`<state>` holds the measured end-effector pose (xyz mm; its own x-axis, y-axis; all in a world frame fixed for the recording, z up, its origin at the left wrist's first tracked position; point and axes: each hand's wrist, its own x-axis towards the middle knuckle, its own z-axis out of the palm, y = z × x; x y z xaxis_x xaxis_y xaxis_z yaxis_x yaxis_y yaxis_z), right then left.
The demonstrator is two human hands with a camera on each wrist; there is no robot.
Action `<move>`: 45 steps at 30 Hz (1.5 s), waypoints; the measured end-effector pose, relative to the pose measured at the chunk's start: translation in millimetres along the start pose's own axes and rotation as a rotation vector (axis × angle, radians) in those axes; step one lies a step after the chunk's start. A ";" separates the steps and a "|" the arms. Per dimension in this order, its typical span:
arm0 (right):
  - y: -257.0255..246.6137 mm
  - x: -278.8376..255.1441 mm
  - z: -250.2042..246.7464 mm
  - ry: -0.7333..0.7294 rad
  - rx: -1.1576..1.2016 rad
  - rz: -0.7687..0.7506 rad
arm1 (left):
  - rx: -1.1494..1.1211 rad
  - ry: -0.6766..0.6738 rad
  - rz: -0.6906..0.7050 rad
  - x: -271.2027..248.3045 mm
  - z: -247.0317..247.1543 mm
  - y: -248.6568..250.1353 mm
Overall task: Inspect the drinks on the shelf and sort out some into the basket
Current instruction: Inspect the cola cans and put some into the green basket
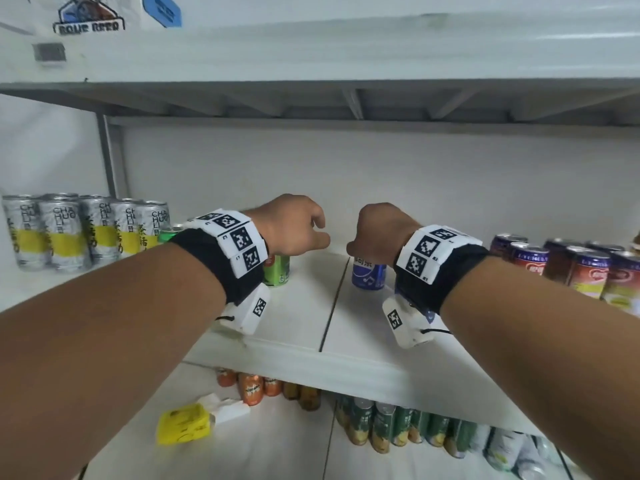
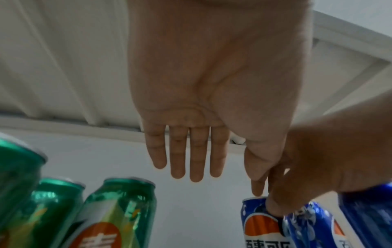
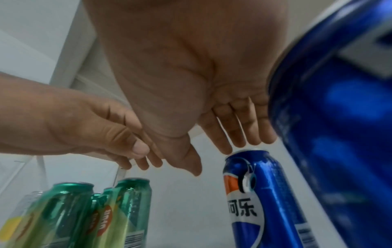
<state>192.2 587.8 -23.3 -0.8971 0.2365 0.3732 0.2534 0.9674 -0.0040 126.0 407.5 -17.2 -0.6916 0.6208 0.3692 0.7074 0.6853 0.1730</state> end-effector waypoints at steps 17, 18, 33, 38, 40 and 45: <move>-44.3 -36.2 -7.7 0.210 0.343 0.170 | -0.253 -0.208 0.310 0.6 0.6 -36.9; -49.5 -42.8 -8.4 0.229 0.403 0.178 | -0.301 -0.260 0.332 -3.4 3.0 -36.9; -75.0 -107.3 41.2 0.288 1.277 0.392 | -0.981 -0.369 0.239 -42.3 61.5 -31.8; -63.3 -116.5 49.3 0.260 1.318 0.356 | -0.990 -0.293 0.189 -47.6 76.4 -29.1; -63.1 -116.6 52.2 0.251 1.354 0.351 | -1.046 -0.316 0.161 -49.3 79.6 -28.4; -55.4 -123.8 64.6 0.174 1.475 0.364 | -1.208 -0.330 0.077 -68.1 92.3 -20.4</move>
<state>265.9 510.8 -129.3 -0.7887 0.5625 0.2481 -0.2253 0.1110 -0.9679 145.2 386.4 -130.1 -0.5226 0.8289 0.1995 0.3081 -0.0346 0.9507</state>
